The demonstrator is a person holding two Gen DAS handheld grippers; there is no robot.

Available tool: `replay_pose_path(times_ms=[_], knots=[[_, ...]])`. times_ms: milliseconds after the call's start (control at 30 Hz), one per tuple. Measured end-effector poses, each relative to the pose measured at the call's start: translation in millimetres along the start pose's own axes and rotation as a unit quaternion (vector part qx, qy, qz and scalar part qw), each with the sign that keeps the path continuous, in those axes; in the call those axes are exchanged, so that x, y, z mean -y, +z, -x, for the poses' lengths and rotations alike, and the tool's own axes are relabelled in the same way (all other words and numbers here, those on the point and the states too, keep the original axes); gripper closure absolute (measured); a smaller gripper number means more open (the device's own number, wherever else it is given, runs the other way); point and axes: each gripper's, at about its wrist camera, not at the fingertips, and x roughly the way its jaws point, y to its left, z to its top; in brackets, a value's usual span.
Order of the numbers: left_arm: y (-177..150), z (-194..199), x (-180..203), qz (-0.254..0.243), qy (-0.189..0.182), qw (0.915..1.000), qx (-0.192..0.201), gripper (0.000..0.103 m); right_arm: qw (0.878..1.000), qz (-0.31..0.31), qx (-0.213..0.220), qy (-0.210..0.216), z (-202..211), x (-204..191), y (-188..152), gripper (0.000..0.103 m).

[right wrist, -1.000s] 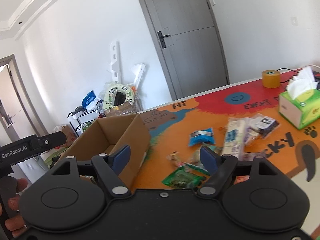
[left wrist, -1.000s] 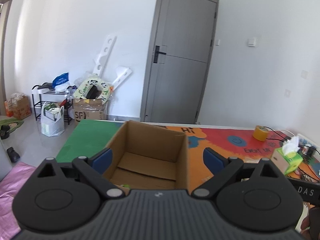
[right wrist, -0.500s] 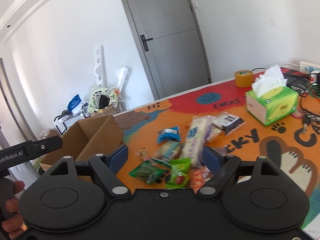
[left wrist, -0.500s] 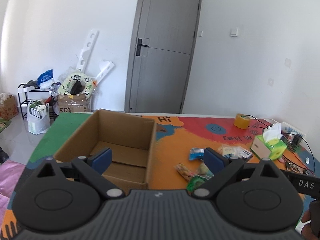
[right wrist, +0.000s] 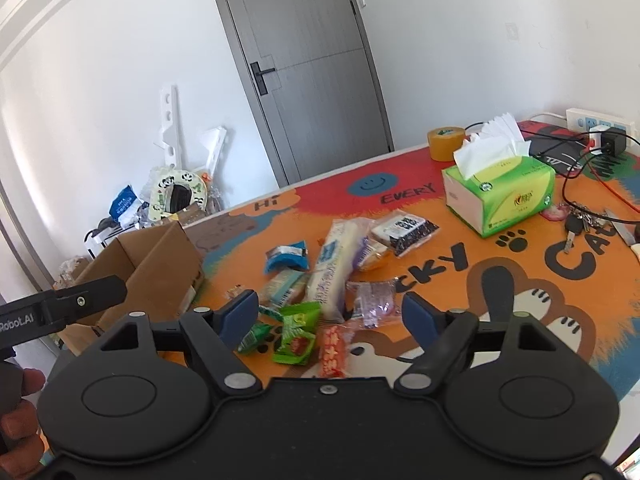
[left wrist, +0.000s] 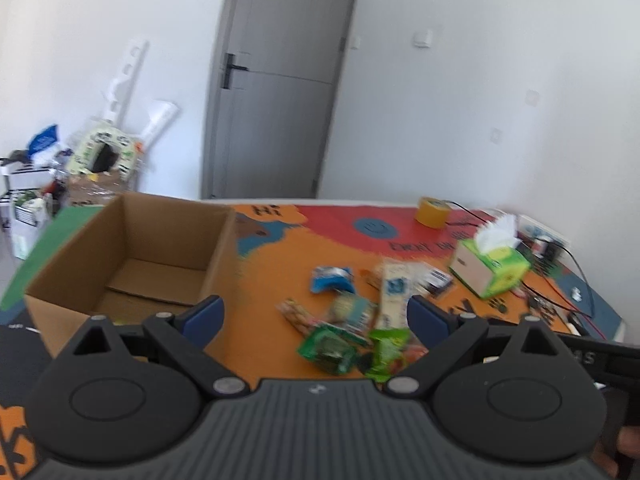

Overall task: Organize snacks
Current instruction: 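Withdraw the left gripper from the box back to the snack pile, then grasp the green packet with the left gripper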

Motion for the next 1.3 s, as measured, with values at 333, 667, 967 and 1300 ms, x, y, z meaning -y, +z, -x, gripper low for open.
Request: replay_pose_path(times_ms=[333, 667, 967, 1300], knots=[[-13, -24, 15, -0.018, -0.024, 0.9992, -0.027, 0.007, 1.0, -0.005, -0.024, -0.004, -14, 11, -8, 0.032], [-25, -57, 18, -0.015, -0.035, 0.9979, -0.052, 0.01, 0.998, -0.013, -0.064, 0.009, -43, 19, -21, 0.045], [-28, -88, 16, -0.021, -0.021, 0.997, -0.071, 0.017, 0.995, -0.007, -0.096, 0.018, -71, 16, -29, 0.06], [-35, -125, 11, -0.02, 0.009, 0.9954, -0.093, 0.024, 0.994, 0.013, -0.109, -0.001, -79, 15, -29, 0.081]])
